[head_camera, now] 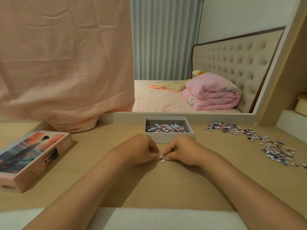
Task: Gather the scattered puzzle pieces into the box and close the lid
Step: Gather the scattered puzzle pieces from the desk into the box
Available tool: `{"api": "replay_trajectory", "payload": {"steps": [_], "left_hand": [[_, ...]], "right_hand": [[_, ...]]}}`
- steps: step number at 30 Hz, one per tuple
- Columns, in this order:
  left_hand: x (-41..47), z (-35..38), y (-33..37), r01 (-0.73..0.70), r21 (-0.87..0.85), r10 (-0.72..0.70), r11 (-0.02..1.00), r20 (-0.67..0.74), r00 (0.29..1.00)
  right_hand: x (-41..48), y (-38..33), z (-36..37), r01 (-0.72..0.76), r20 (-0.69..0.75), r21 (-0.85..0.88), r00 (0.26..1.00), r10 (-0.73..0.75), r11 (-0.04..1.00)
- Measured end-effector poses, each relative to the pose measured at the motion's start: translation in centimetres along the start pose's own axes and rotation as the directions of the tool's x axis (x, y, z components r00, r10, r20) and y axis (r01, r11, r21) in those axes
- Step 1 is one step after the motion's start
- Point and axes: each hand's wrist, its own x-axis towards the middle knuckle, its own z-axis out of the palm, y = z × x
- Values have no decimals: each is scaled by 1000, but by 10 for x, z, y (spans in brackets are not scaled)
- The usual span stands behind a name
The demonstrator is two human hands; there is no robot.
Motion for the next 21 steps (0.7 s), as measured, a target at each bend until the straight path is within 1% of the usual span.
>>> {"api": "replay_trajectory", "payload": {"steps": [2,4,10,12,15,18,20,21], "left_hand": [[0,-2,0,-64,66,62,996,32,998],[0,-2,1,-103,57,100,993,48,994],[-2,1,-2,-45,-88,44,995,-6,999],[-3,2,-1,-21,-153,17,988,-26,1000],[-3,3,3,-14,-235,5,972,-39,999],[-2,4,8,-66,-169,72,983,32,997],[-1,3,10,-100,-108,106,989,55,993],[-1,3,11,-99,-94,104,991,49,993]], "right_hand": [[0,-1,0,-19,2,3,1000,19,1000],[1,-3,0,-23,12,-28,1000,23,999],[-4,-3,-8,-25,-7,-88,1000,25,996],[-6,-1,-12,-53,-27,-52,998,52,997],[-8,2,-22,-105,-85,70,990,111,992],[-11,4,-30,-119,-118,131,984,135,984],[-11,4,-28,-108,-131,111,984,123,988],[-11,3,-25,-103,-112,73,988,111,992]]}}
